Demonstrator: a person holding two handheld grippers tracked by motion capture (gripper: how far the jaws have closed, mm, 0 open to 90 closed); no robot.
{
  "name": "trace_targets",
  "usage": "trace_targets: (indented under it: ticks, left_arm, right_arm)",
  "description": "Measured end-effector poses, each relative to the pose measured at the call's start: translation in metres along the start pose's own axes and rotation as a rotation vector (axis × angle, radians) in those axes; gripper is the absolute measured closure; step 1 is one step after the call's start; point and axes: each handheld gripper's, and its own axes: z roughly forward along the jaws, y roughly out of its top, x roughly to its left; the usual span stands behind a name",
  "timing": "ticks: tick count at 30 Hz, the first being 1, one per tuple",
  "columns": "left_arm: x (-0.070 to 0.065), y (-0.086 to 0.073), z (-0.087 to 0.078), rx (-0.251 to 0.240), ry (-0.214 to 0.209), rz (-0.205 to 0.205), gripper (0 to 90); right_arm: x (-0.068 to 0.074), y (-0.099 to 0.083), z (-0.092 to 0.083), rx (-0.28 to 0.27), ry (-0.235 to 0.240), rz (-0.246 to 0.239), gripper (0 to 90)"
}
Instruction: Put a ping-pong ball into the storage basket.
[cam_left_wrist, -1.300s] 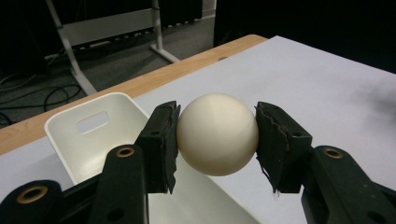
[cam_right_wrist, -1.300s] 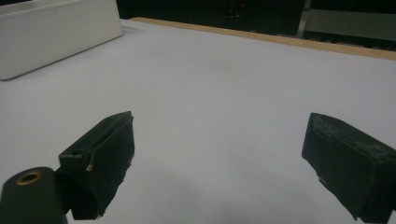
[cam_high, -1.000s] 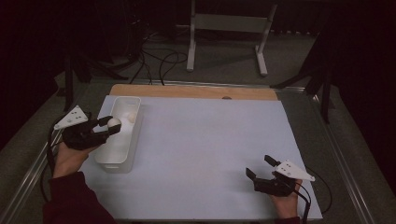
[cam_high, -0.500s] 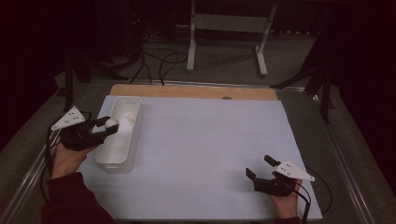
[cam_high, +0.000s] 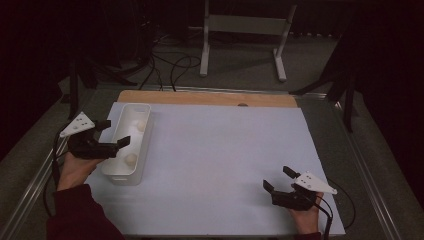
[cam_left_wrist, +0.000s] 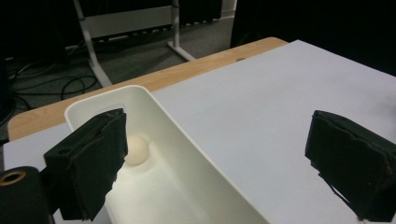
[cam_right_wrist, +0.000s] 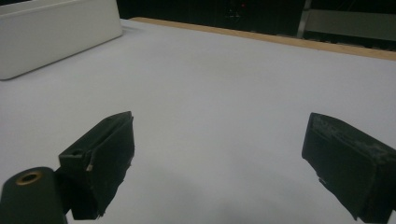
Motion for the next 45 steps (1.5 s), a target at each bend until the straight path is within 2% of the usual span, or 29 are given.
trace_targets:
  ticks: [8,15,30,36,40,45]
  left_arm:
    - [-0.005,0.003,0.004,-0.029,-0.016,0.009,4.0]
    - [-0.011,0.005,0.011,-0.026,-0.028,0.023,3.0]
    - [-0.021,0.008,0.025,-0.024,-0.063,0.023,1.4]
    - [-0.024,0.009,0.025,-0.045,-0.077,0.019,1.2]
    - [-0.027,0.009,0.024,-0.077,-0.089,0.016,1.0]
    - [-0.032,0.008,0.022,-0.090,-0.085,0.023,0.9]
  right_arm:
    - [0.000,0.000,0.000,0.000,0.000,-0.001,9.1]
    - [0.000,0.000,0.000,-0.001,0.000,-0.001,9.1]
    - [0.000,0.000,-0.001,-0.003,-0.002,-0.001,9.1]
    - [0.000,0.000,-0.001,-0.003,-0.002,0.000,9.1]
    - [0.000,0.000,-0.001,-0.003,-0.002,0.000,9.1]
    - [0.000,0.000,-0.001,-0.005,0.000,0.001,9.1]
